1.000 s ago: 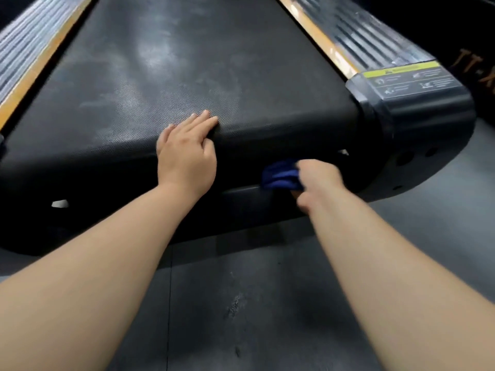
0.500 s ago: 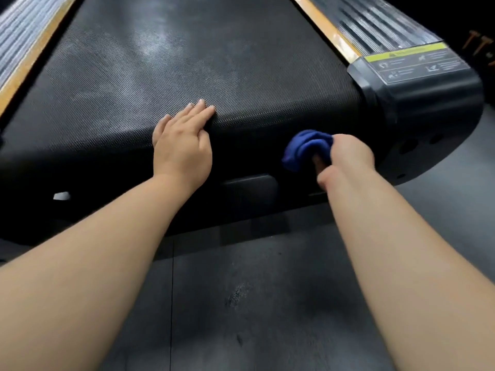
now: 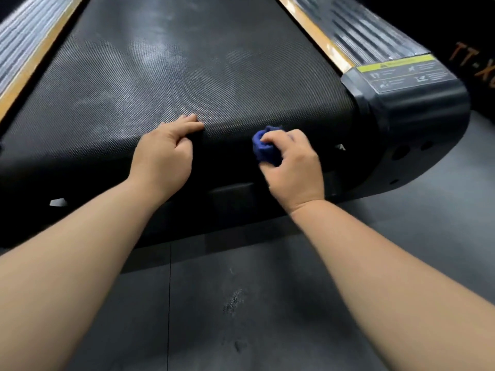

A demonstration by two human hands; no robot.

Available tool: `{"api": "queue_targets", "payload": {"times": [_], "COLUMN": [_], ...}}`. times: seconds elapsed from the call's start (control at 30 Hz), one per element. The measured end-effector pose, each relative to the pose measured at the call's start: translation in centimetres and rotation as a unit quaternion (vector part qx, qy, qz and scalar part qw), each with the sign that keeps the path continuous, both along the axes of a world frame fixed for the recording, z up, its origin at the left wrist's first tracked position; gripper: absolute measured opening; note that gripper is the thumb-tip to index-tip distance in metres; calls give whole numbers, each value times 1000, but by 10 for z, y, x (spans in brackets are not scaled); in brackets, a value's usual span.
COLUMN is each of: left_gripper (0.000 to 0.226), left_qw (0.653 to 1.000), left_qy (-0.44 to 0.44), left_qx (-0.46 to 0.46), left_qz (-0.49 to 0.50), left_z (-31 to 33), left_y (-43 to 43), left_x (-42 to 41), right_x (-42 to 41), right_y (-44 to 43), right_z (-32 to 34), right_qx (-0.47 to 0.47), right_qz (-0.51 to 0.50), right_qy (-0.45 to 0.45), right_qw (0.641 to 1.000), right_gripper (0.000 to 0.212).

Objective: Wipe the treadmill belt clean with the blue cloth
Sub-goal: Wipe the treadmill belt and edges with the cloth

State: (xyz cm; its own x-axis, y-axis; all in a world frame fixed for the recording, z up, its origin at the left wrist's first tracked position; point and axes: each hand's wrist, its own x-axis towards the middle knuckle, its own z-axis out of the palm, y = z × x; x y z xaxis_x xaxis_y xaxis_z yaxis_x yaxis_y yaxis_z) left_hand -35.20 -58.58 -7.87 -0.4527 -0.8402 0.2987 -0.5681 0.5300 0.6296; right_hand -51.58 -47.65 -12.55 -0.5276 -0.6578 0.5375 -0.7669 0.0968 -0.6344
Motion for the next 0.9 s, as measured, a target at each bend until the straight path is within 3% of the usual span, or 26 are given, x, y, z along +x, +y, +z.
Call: {"api": "queue_targets", "payload": {"times": [0.17, 0.3, 0.4, 0.53, 0.6, 0.67, 0.73, 0.8, 0.9], "left_gripper": [42, 52, 54, 59, 60, 59, 58, 58, 57], "left_qw": [998, 984, 977, 981, 980, 978, 977, 976, 974], "left_qy": [-35, -114, -159, -131, -132, -134, -138, -141, -148], "left_qx": [-50, -116, -120, -135, -140, -150, -160, -163, -171], "left_qz": [34, -72, -78, -50, -54, -51, -39, -27, -25], "left_z": [3, 0, -3, -10, -14, -16, -18, -19, -20], "left_y": [10, 14, 12, 10, 10, 10, 10, 12, 14], "left_x": [-9, -41, -66, -71, -68, -68, -68, -69, -70], "right_x": [-70, -72, -44, -12, -22, -40, -45, -41, -37], "right_y": [33, 31, 23, 19, 22, 19, 8, -4, -7], "right_z": [11, 4, -14, -29, -27, -21, -16, -8, -3], "right_qx": [26, -7, -33, -18, -73, -125, -145, -167, -128], "right_qz": [-157, -173, -195, -158, -239, -320, -293, -233, -206], "right_qy": [-22, 1, -79, -194, -296, -455, -592, -679, -695], "right_qw": [987, 985, 977, 968, 922, 822, 737, 676, 677], "right_gripper": [30, 37, 41, 35, 30, 27, 36, 47, 40]}}
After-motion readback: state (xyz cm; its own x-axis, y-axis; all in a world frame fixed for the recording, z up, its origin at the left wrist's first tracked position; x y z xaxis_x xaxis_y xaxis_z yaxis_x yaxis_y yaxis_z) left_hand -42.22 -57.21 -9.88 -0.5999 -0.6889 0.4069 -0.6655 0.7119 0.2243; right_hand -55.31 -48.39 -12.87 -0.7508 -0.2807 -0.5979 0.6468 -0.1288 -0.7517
